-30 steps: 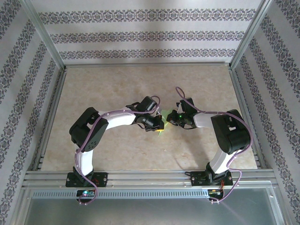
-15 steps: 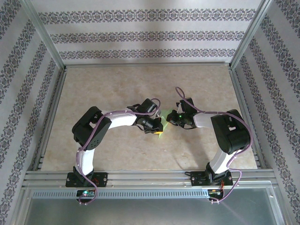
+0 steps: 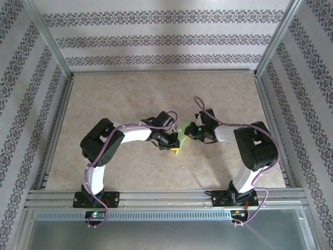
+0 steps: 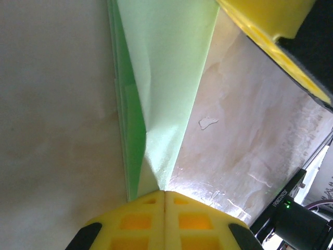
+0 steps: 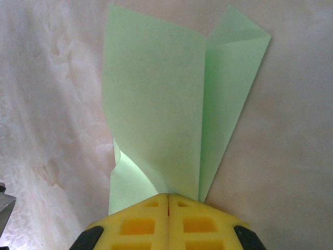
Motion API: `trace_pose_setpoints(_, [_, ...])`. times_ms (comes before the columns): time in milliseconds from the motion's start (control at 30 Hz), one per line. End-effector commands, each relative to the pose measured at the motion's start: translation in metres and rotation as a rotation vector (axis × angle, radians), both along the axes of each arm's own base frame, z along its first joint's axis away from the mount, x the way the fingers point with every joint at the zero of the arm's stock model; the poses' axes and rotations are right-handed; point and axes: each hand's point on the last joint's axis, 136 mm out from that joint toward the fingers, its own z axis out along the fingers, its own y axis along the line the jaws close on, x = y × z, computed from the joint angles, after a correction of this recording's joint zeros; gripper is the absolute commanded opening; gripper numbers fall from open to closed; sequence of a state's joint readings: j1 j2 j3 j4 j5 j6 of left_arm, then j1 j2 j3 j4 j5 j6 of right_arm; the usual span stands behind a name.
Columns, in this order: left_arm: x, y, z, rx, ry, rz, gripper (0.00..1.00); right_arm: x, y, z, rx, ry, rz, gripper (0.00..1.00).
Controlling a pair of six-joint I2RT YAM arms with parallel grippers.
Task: Fold a paper plane with a square sheet of paper (fold left side to right side)
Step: Fold the wing for the fifth time at the center of the table.
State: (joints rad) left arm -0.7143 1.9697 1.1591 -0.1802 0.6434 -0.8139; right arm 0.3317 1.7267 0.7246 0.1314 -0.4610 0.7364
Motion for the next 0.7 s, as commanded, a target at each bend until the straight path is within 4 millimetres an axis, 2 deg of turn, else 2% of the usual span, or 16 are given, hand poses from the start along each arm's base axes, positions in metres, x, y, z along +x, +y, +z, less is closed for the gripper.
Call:
trace_pose_setpoints(0, [-0.007, 0.003, -0.014, 0.034, 0.013, -0.011, 0.05, -0.035, -0.014, -0.041, -0.111, 0.16, 0.007, 0.0])
trace_pose_setpoints(267, [-0.012, 0.007, -0.026, 0.063, 0.034, -0.009, 0.04, -0.033, -0.013, -0.037, -0.108, 0.148, 0.009, 0.0])
trace_pose_setpoints(400, [-0.015, 0.011, -0.031, 0.095, 0.041, -0.013, 0.04, -0.029, -0.011, -0.028, -0.097, 0.132, 0.011, 0.0])
trace_pose_setpoints(500, [-0.018, 0.017, -0.036, 0.14, 0.04, -0.02, 0.02, -0.023, -0.008, -0.014, -0.081, 0.105, 0.015, 0.0])
trace_pose_setpoints(667, [-0.02, 0.025, -0.04, 0.202, 0.034, -0.033, 0.01, -0.008, -0.005, 0.027, -0.018, 0.003, 0.014, 0.0])
